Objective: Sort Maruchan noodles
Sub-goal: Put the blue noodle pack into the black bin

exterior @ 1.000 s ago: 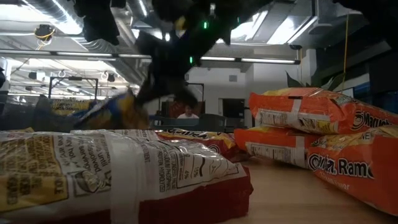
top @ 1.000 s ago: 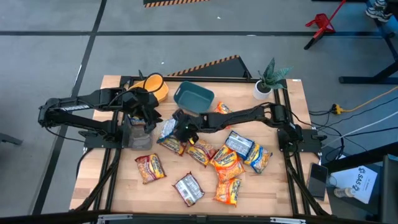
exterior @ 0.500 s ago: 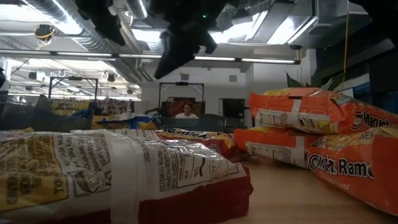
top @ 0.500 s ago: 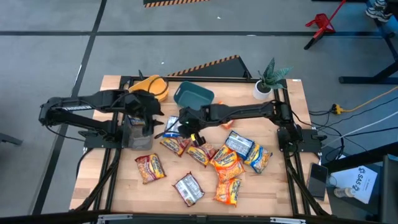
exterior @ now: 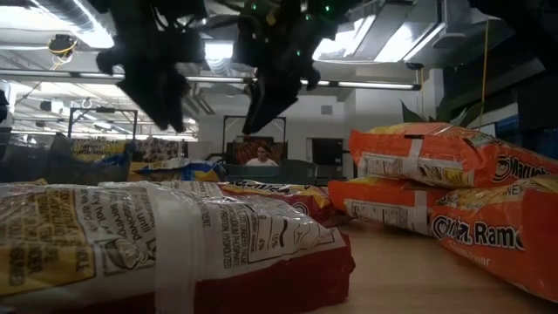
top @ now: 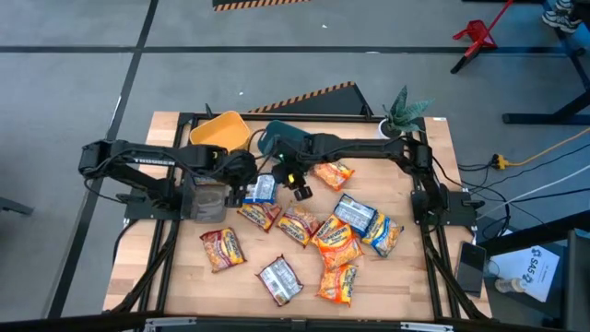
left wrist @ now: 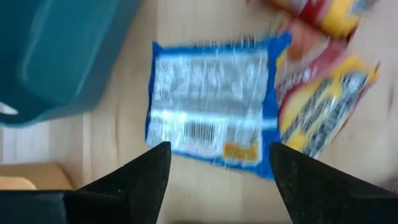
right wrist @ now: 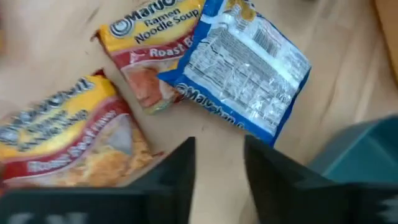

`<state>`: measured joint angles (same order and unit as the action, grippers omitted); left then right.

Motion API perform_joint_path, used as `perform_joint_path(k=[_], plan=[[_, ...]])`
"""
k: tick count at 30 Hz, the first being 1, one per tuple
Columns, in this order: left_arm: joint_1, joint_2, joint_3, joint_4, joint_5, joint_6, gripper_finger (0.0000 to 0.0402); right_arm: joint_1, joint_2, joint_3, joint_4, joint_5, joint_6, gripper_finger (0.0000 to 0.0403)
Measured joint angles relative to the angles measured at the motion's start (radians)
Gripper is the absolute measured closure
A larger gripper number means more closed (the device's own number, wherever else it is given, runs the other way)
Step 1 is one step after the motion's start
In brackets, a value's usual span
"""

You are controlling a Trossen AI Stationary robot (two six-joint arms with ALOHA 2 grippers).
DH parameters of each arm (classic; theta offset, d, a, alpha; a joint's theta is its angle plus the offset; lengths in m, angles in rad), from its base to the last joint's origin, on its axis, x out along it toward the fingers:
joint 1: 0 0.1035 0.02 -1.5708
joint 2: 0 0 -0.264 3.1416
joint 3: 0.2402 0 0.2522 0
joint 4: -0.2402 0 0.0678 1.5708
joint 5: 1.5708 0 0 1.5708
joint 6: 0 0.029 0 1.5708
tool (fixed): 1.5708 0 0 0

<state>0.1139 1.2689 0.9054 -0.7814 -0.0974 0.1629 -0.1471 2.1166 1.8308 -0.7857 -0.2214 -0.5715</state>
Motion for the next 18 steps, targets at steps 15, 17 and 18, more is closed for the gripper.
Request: perform_joint_path(k=[15, 17, 18], plan=[[0.004, 0.005, -0.021, 0.017, -0.047, 0.108, 0.0134, 0.003, 0.003, -0.404, 0.660, 0.082, -0.260, 0.0199], [0.006, 0.005, -0.044, 0.019, -0.042, 0.103, 0.0134, 0.003, 0.003, -0.429, 0.687, 0.076, -0.266, 0.0200], [0.006, 0.005, -0.059, 0.031, -0.040, 0.103, 0.0134, 0.003, 0.003, -0.437, 0.689, 0.074, -0.267, 0.0200]])
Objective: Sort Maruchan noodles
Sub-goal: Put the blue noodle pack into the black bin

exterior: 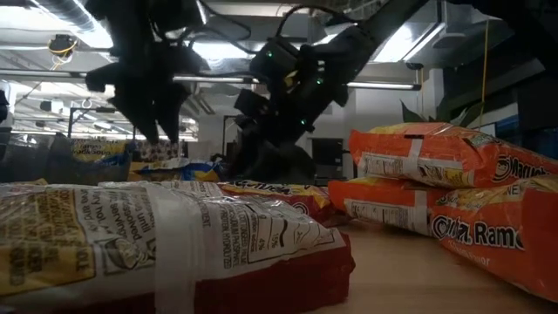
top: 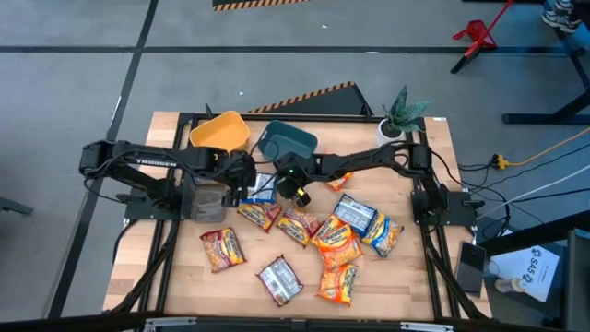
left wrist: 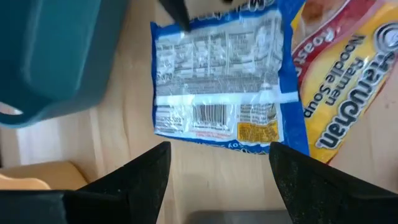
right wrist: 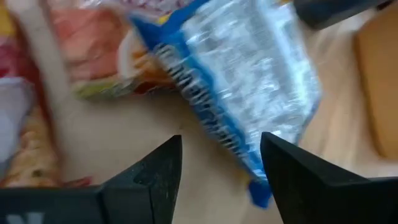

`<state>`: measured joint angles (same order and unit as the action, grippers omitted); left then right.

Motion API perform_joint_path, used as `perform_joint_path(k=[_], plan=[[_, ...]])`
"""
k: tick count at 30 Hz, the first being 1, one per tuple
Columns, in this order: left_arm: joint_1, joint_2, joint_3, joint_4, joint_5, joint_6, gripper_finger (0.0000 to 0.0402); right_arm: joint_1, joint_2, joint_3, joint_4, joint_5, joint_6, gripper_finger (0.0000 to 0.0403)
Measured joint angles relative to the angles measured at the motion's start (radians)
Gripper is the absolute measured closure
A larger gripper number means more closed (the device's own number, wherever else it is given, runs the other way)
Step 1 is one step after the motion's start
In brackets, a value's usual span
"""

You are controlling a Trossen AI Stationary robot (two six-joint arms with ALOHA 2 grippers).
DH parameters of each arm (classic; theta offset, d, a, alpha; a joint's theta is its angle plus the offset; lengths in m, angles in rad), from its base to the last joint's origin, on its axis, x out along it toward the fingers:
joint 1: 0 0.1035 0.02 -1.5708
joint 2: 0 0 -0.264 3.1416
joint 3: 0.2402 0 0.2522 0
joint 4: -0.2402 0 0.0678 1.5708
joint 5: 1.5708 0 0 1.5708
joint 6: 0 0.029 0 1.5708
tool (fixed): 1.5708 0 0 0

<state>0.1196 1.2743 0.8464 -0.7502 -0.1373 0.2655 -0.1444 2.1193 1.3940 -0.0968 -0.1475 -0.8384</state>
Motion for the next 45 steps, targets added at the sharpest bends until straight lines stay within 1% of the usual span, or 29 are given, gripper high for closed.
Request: perform_joint_path(k=[4, 6, 8, 11, 16, 26, 28, 30, 37, 39, 42, 45], plan=[[-0.002, 0.000, -0.076, 0.076, -0.018, 0.011, 0.0134, 0.000, 0.007, -0.027, 0.055, -0.001, -0.004, 0.0201], [-0.001, 0.000, -0.098, 0.111, -0.048, 0.008, 0.0134, 0.000, 0.009, -0.029, 0.057, -0.001, -0.005, 0.0201], [-0.001, 0.000, -0.117, 0.135, -0.054, 0.019, 0.0134, 0.000, 0.022, -0.027, 0.096, -0.002, -0.005, 0.0201], [-0.001, 0.000, -0.147, 0.160, -0.024, 0.059, 0.0134, 0.000, 0.035, -0.028, 0.144, 0.000, -0.009, 0.0201], [-0.001, 0.000, -0.191, 0.221, 0.014, 0.060, 0.0134, 0.000, 0.051, -0.027, 0.217, 0.002, -0.012, 0.0201], [-0.002, 0.000, -0.192, 0.261, 0.060, 0.062, 0.0134, 0.005, 0.064, -0.029, 0.316, 0.016, -0.059, 0.0204], [-0.002, 0.000, -0.192, 0.264, 0.060, 0.058, 0.0134, 0.009, 0.064, -0.029, 0.313, 0.026, -0.065, 0.0217], [-0.002, 0.000, -0.193, 0.271, 0.062, 0.055, 0.0134, 0.016, 0.064, -0.029, 0.301, 0.036, -0.070, 0.0238], [-0.002, 0.000, -0.193, 0.284, 0.066, 0.054, 0.0134, 0.049, 0.064, -0.029, 0.263, 0.076, -0.113, 0.0358], [-0.002, 0.000, -0.193, 0.282, 0.067, 0.054, 0.0134, 0.059, 0.064, -0.029, 0.262, 0.095, -0.120, 0.0381], [-0.002, 0.000, -0.193, 0.281, 0.064, 0.004, 0.0134, 0.073, 0.064, -0.014, 0.231, 0.161, -0.113, 0.0396], [-0.002, -0.005, -0.173, 0.248, 0.022, -0.085, 0.0137, 0.080, 0.064, 0.009, 0.171, 0.228, -0.107, 0.0398]])
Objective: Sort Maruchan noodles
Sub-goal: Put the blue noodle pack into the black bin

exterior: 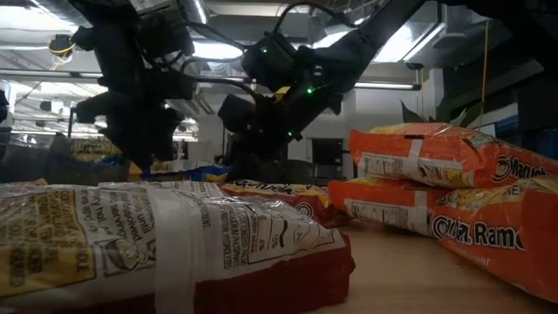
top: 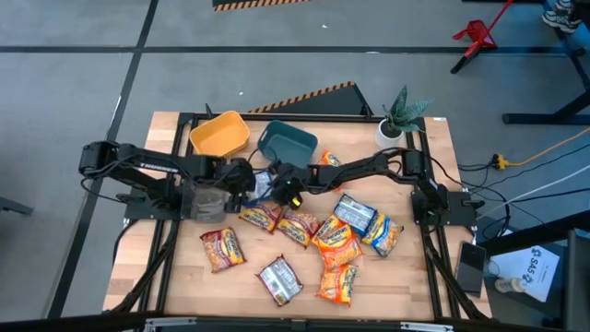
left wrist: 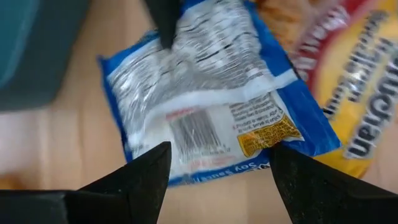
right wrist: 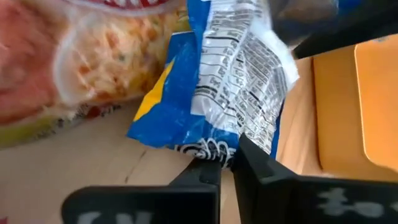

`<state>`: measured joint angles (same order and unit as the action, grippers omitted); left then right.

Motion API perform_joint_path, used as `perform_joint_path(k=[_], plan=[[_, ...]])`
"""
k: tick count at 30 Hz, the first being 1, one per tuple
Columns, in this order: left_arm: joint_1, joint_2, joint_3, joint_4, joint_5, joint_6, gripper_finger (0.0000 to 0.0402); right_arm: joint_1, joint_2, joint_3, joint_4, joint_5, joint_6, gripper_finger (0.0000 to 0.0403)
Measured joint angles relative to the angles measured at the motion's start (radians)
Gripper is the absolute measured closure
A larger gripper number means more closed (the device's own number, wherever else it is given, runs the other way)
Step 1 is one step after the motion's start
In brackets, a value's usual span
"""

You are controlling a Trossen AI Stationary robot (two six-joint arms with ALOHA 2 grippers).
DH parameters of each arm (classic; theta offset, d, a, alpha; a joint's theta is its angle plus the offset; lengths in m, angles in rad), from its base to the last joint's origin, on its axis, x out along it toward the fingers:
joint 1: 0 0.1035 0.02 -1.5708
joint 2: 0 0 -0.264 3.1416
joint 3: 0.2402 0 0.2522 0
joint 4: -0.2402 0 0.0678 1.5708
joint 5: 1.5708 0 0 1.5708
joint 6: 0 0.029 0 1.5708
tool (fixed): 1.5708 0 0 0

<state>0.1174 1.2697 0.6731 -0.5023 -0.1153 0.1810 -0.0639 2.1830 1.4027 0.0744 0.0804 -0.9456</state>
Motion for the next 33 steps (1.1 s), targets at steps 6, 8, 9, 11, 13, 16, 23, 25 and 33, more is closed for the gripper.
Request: perform_joint_path(k=[6, 8, 9, 11, 13, 16, 23, 25, 33], plan=[[0.001, -0.009, 0.105, -0.128, -0.053, -0.094, 0.0140, 0.000, -0.012, 0.088, -0.212, 0.022, 0.065, 0.0402], [0.001, -0.011, 0.146, -0.165, -0.054, -0.098, 0.0140, 0.003, -0.021, 0.127, -0.295, 0.018, 0.108, 0.0402], [0.000, -0.014, 0.159, -0.198, -0.052, -0.097, 0.0140, 0.002, -0.033, 0.142, -0.342, 0.009, 0.136, 0.0403], [-0.007, -0.029, 0.186, -0.235, -0.050, -0.094, 0.0140, 0.002, -0.058, 0.179, -0.406, -0.018, 0.180, 0.0402], [-0.014, -0.047, 0.206, -0.250, -0.047, -0.085, 0.0140, 0.001, -0.086, 0.211, -0.459, -0.041, 0.213, 0.0402], [-0.025, -0.083, 0.211, -0.271, -0.047, -0.096, 0.0140, 0.001, -0.108, 0.271, -0.570, -0.074, 0.261, 0.0402], [-0.053, -0.196, 0.213, -0.257, -0.033, -0.089, 0.0140, 0.000, -0.120, 0.405, -0.832, -0.157, 0.345, 0.0402], [-0.063, -0.228, 0.213, -0.237, -0.008, -0.069, 0.0140, 0.000, -0.119, 0.417, -0.858, -0.182, 0.372, 0.0402], [-0.134, -0.278, 0.212, -0.233, 0.003, -0.066, 0.0140, -0.001, -0.119, 0.487, -0.961, -0.224, 0.516, 0.0402]])
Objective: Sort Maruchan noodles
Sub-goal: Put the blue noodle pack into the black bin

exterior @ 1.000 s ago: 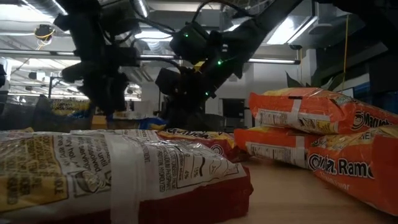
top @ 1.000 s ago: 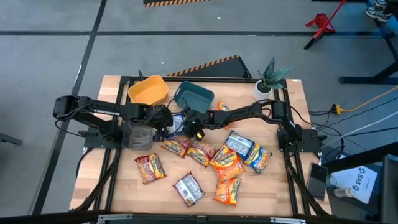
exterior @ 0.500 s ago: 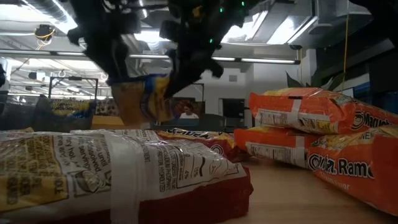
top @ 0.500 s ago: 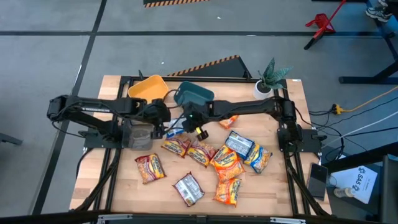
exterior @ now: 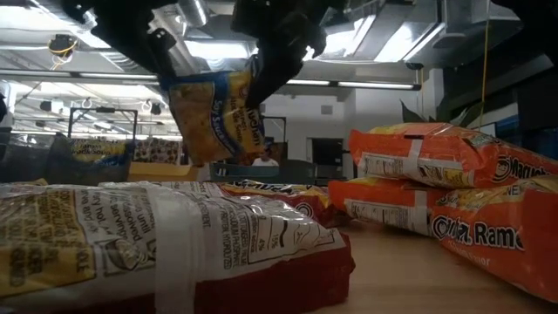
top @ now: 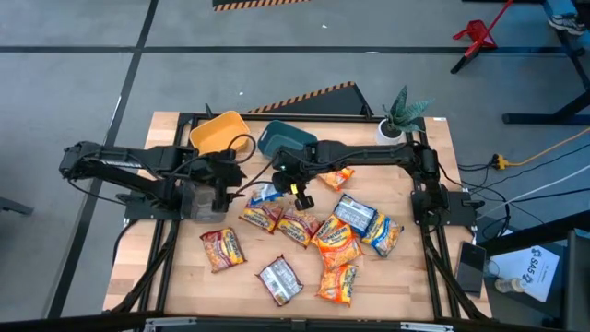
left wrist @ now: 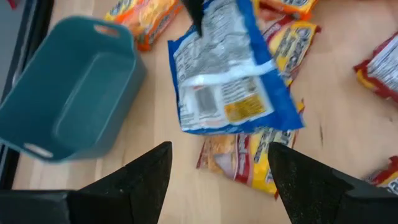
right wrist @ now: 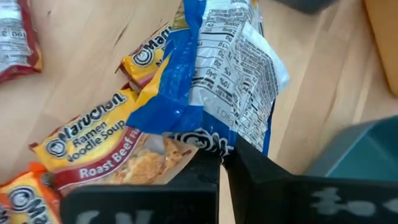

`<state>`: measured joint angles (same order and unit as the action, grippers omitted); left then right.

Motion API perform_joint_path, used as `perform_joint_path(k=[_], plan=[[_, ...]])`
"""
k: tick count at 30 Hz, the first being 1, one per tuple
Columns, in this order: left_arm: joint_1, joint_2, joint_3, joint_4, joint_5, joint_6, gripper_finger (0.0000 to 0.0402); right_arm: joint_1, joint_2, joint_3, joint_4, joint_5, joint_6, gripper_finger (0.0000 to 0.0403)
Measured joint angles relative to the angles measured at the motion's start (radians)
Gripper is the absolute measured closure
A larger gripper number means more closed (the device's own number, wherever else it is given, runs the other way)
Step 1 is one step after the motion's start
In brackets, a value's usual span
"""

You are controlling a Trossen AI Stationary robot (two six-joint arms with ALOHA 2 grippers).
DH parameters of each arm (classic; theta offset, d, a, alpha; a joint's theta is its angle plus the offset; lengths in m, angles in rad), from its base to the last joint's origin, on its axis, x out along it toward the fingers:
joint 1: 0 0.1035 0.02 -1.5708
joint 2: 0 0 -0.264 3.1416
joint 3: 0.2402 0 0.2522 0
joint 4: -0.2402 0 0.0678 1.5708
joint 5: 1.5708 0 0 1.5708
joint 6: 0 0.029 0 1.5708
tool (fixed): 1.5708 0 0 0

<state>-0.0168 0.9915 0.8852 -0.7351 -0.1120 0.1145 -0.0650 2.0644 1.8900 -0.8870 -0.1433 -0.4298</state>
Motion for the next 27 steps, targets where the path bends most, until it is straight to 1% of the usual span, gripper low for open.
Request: perform_joint_path(k=[3, 5, 10, 13, 17, 23, 27], plan=[[-0.021, 0.009, 0.000, 0.058, -0.012, 0.000, 0.0140, 0.000, 0.000, 0.010, -0.018, 0.000, 0.048, 0.0402], [-0.036, 0.024, 0.000, 0.107, -0.040, -0.005, 0.0140, 0.000, 0.000, 0.010, -0.027, 0.000, 0.076, 0.0402], [-0.064, 0.076, -0.001, 0.121, -0.123, -0.011, 0.0140, 0.000, 0.000, 0.010, -0.023, 0.005, 0.138, 0.0402], [-0.072, 0.096, -0.001, 0.145, -0.113, -0.055, 0.0140, 0.000, 0.000, 0.010, -0.023, 0.028, 0.171, 0.0402], [-0.085, 0.109, -0.001, 0.150, -0.118, -0.102, 0.0140, -0.001, 0.000, 0.010, -0.016, 0.030, 0.206, 0.0403], [-0.100, 0.146, -0.001, 0.156, -0.187, -0.063, 0.0140, 0.000, 0.001, 0.010, 0.021, 0.028, 0.221, 0.0403], [-0.100, 0.201, -0.001, 0.186, -0.175, -0.060, 0.0140, 0.000, 0.001, 0.009, 0.025, 0.027, 0.224, 0.0403]])
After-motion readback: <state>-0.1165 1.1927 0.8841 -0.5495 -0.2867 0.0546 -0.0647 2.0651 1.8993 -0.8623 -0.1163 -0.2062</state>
